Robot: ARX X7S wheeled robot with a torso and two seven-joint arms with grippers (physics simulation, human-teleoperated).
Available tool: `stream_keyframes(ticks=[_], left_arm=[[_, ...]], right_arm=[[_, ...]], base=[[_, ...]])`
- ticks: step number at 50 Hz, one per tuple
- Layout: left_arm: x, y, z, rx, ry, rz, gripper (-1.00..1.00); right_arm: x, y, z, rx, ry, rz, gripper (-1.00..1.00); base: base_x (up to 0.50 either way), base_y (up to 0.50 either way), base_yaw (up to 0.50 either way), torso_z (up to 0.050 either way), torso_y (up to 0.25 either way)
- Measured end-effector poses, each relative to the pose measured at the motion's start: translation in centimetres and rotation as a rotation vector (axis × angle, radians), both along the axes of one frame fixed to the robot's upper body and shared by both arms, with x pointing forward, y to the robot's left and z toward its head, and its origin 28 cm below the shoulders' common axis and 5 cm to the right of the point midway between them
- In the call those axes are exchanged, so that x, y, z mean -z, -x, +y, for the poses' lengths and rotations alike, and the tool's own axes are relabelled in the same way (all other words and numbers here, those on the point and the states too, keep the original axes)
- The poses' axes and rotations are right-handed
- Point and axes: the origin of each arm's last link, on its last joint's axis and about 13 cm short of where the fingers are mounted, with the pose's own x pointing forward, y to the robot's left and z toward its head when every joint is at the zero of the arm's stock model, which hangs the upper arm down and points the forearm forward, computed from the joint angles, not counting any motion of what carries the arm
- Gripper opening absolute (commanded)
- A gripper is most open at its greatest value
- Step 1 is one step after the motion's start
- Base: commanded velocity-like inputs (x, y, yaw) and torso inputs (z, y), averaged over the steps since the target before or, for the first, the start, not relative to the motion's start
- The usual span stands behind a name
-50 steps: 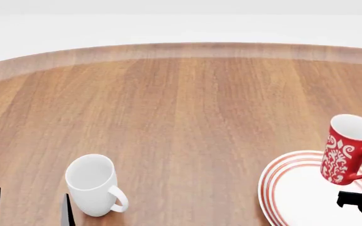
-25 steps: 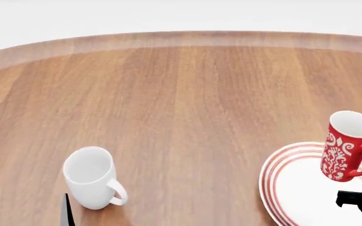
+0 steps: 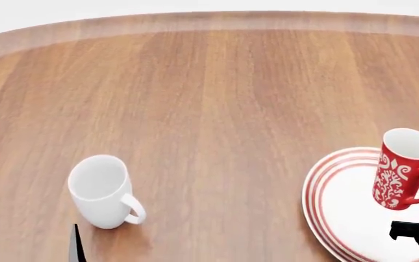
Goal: Pick up the red mug and put it on the plate
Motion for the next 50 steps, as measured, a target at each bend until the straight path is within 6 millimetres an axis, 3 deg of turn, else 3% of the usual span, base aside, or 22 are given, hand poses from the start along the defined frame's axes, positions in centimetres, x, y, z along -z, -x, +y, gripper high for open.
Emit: stream_keyframes(ticks=[34,50], left_arm=[[0.0,-0.01,0.0,0.006,-0.002,-0.004,1.0],[0.0,-0.02,-0.01,0.006,0.004,-0.009,1.0]], right_arm=[[-0.32,-0.1,-0.08,0.044,-0.001,-0.032,-1.0],[-0.44,-0.29,0.1,0.043,0.004,-0.046,-1.0]], base=[[0.0,0.0,0.0,0.0,-0.08],[0.0,0.0,0.0,0.0,-0.003]])
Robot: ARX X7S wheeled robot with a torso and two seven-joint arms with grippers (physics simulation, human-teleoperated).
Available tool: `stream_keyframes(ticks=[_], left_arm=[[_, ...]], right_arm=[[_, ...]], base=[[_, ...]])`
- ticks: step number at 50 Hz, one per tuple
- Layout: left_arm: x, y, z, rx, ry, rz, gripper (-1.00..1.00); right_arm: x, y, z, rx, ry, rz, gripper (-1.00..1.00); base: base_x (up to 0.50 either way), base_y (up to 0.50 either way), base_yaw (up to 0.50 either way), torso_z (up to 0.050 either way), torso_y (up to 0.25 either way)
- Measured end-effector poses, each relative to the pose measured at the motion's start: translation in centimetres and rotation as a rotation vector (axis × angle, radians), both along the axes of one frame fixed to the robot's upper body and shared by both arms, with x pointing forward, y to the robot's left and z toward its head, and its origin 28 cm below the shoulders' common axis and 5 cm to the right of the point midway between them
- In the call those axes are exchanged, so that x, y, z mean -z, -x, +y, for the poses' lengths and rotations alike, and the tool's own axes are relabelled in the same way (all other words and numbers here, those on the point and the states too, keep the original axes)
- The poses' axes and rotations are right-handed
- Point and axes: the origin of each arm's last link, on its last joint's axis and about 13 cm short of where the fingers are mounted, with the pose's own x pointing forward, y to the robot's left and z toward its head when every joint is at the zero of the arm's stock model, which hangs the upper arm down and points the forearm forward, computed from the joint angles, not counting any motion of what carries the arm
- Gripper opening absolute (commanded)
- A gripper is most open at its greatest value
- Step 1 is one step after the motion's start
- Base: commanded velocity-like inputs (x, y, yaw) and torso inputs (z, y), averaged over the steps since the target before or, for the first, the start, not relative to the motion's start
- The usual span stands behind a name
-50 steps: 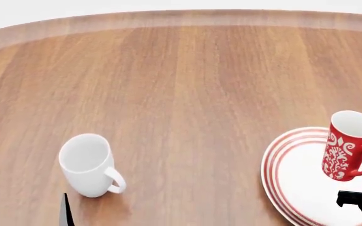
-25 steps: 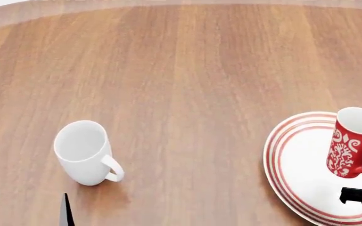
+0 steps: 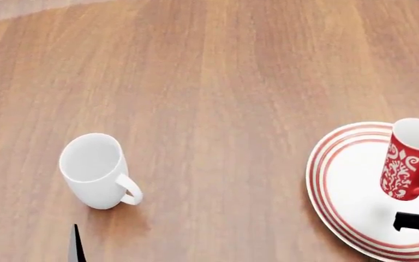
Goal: Pick up the red mug and put it on the plate
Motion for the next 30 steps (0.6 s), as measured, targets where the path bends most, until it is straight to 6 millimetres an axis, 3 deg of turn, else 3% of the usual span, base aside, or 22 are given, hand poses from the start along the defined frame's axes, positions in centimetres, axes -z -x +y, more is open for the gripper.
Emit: stream_keyframes(ticks=[30], left_arm=[[0.0,0.0,0.0,0.003,0.0,-0.002,1.0]], right_arm=[[0.27,-0.89,0.66,0.031,0.025,-0.027,-1.0]], base=[[0.0,0.0,0.0,0.0,0.0]])
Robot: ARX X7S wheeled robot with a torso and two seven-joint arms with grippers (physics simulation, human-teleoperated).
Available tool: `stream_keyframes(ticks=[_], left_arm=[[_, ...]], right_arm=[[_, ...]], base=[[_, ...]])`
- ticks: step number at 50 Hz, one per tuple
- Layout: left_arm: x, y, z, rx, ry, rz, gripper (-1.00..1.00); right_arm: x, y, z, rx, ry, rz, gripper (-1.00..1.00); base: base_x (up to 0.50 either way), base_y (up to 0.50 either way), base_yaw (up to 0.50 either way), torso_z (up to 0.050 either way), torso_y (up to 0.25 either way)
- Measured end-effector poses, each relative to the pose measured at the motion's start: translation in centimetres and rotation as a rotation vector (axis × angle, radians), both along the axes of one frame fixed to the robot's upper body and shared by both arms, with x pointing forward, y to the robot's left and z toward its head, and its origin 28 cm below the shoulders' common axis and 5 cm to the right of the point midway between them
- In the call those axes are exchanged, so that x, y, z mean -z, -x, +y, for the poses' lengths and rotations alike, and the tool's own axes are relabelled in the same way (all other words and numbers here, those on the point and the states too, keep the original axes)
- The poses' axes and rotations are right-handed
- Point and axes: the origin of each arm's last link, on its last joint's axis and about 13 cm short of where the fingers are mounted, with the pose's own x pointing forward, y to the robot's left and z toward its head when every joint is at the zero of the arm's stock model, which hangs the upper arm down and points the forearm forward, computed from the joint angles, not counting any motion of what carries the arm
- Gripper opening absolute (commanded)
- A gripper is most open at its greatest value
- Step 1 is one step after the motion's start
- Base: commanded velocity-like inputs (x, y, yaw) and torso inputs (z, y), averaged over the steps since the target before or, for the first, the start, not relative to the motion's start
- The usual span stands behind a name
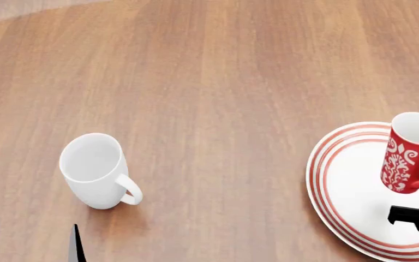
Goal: Pick up the red mug and put it on the plate
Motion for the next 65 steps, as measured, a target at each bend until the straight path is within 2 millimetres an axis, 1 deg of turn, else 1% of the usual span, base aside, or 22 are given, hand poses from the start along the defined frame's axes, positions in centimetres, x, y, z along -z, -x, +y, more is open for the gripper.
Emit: stream_keyframes(ticks=[18,33,48,65], left_arm=[[0.0,0.0,0.0,-0.005,-0.015,-0.005,1.0],[0.0,0.0,0.0,-0.005,-0.022,-0.014,1.0],[0.0,0.0,0.0,-0.004,0.003,-0.022,1.0],[0.0,-0.1,0.0,0.004,0.012,-0.029,1.0]], right_arm=[[0.8,-0.4,0.3,0.017,-0.023,-0.014,-1.0],[0.8,-0.3,0.3,0.016,-0.024,-0.017,-1.0],[0.9,-0.2,0.3,0.009,-0.022,-0.015,-1.0],[1.6,-0.3,0.2,0.01,-0.021,0.001,-1.0]], base=[[0.0,0.0,0.0,0.0,0.0],[0.0,0.0,0.0,0.0,-0.095],[0.0,0.0,0.0,0.0,0.0],[0.0,0.0,0.0,0.0,0.0]])
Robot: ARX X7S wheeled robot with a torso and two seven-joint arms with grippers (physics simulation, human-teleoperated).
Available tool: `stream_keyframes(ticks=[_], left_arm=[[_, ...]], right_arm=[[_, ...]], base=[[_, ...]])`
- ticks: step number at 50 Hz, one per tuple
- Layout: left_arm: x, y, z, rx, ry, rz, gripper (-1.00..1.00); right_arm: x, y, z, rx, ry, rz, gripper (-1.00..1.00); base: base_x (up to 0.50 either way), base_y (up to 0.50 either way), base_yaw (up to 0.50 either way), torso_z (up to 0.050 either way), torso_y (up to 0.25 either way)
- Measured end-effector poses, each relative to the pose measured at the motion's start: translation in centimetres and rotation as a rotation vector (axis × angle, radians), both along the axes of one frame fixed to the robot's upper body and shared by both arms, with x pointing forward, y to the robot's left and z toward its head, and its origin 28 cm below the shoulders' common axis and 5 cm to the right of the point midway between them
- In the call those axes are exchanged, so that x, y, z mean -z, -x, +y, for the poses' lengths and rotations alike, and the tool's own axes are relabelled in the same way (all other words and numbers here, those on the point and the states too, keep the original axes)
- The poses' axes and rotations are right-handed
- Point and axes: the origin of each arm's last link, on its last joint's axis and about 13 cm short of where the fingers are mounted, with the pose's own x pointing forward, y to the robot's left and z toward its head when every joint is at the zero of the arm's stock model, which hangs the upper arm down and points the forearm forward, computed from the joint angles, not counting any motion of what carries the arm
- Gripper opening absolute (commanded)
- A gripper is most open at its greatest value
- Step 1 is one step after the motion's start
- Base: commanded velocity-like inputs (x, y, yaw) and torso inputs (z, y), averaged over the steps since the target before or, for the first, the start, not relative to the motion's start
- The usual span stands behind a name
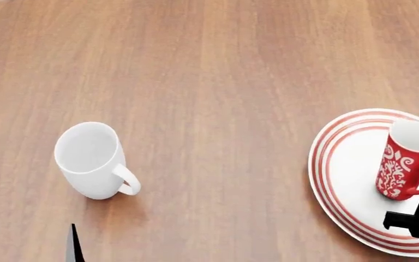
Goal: Pick up the red mug and put it on the plate
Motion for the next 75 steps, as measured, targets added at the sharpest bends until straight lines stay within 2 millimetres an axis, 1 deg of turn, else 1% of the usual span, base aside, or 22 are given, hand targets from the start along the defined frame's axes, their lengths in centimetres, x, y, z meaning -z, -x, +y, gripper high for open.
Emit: stream_keyframes(ticks=[7,8,29,38,55,64,75], left_arm=[[0.0,0.0,0.0,0.001,0.0,-0.001,1.0],[0.0,0.0,0.0,0.001,0.0,-0.001,1.0],[0.0,0.0,0.0,0.002,0.0,-0.005,1.0],[0.0,0.0,0.0,0.002,0.001,-0.006,1.0],[0.0,0.0,0.0,-0.001,0.002,-0.011,1.0],[0.0,0.0,0.0,-0.002,0.004,-0.017,1.0],[0.0,0.0,0.0,-0.002,0.005,-0.021,1.0]], right_arm=[[0.0,0.0,-0.1,0.002,0.006,0.004,-1.0],[0.0,0.0,-0.1,0.001,0.007,0.004,1.0],[0.9,0.5,0.2,-0.063,0.006,0.049,1.0],[0.8,1.1,-0.1,-0.065,0.0,0.036,1.0],[-1.0,3.4,-1.1,-0.035,-0.012,-0.075,1.0],[-2.4,4.3,-0.9,-0.058,0.0,-0.127,1.0],[-4.7,5.4,-0.2,-0.105,0.02,-0.206,1.0]], base=[[0.0,0.0,0.0,0.0,0.0],[0.0,0.0,0.0,0.0,0.0],[0.0,0.0,0.0,0.0,0.0],[0.0,0.0,0.0,0.0,0.0],[0.0,0.0,0.0,0.0,0.0],[0.0,0.0,0.0,0.0,0.0],[0.0,0.0,0.0,0.0,0.0]])
